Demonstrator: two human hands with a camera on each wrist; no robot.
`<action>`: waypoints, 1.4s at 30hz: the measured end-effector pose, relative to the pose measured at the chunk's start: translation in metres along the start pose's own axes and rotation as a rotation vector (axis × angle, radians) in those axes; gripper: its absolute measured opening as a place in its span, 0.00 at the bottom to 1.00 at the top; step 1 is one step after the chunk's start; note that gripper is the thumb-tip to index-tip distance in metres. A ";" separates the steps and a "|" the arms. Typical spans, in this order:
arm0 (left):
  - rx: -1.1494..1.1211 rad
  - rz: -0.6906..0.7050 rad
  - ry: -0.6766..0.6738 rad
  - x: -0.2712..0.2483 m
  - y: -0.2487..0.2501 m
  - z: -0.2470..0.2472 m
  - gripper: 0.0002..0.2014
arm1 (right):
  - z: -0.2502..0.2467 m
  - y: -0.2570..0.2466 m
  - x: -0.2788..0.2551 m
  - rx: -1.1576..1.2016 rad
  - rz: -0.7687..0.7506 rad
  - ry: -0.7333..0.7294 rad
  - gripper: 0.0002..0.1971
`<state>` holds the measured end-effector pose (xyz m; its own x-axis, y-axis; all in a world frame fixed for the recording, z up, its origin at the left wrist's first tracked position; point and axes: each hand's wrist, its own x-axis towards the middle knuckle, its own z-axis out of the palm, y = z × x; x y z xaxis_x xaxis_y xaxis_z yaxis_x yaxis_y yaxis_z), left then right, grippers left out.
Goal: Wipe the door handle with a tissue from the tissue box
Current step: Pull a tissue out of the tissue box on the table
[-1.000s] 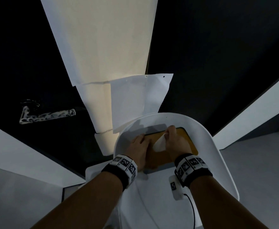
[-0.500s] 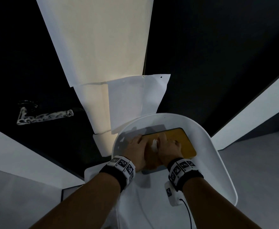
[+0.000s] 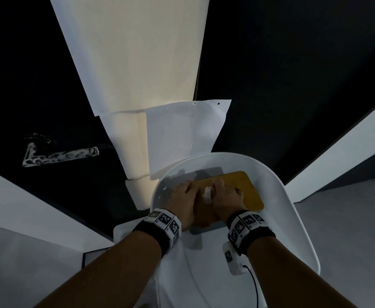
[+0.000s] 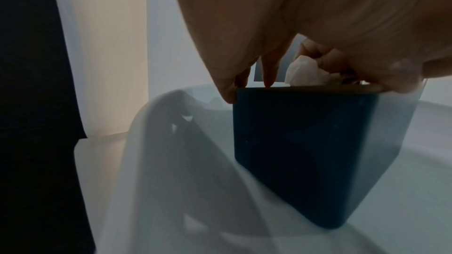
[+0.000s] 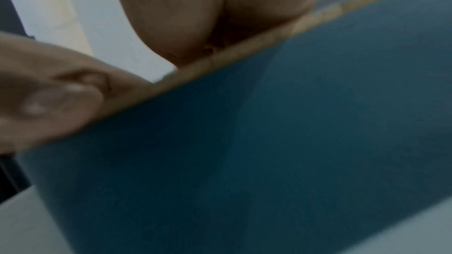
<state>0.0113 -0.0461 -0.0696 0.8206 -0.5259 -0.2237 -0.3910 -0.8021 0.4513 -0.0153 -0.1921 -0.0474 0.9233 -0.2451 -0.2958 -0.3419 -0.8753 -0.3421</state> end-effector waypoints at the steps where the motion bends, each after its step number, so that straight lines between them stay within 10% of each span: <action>1: 0.003 0.007 0.006 0.000 0.000 0.001 0.45 | -0.001 0.001 0.000 0.023 -0.005 0.000 0.05; 19: 0.067 -0.006 -0.115 -0.002 0.008 -0.016 0.51 | -0.058 -0.012 0.001 0.426 -0.178 0.266 0.05; 34: -0.580 -0.100 0.121 -0.007 0.010 -0.043 0.31 | -0.066 -0.024 -0.017 0.404 -0.266 0.145 0.08; 42: -0.358 -0.081 0.187 -0.020 0.004 -0.065 0.03 | -0.068 -0.042 -0.019 0.325 -0.338 0.110 0.09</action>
<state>0.0202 -0.0208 -0.0072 0.9172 -0.3784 -0.1251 -0.1792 -0.6721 0.7185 -0.0063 -0.1792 0.0336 0.9992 -0.0271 -0.0301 -0.0403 -0.7419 -0.6693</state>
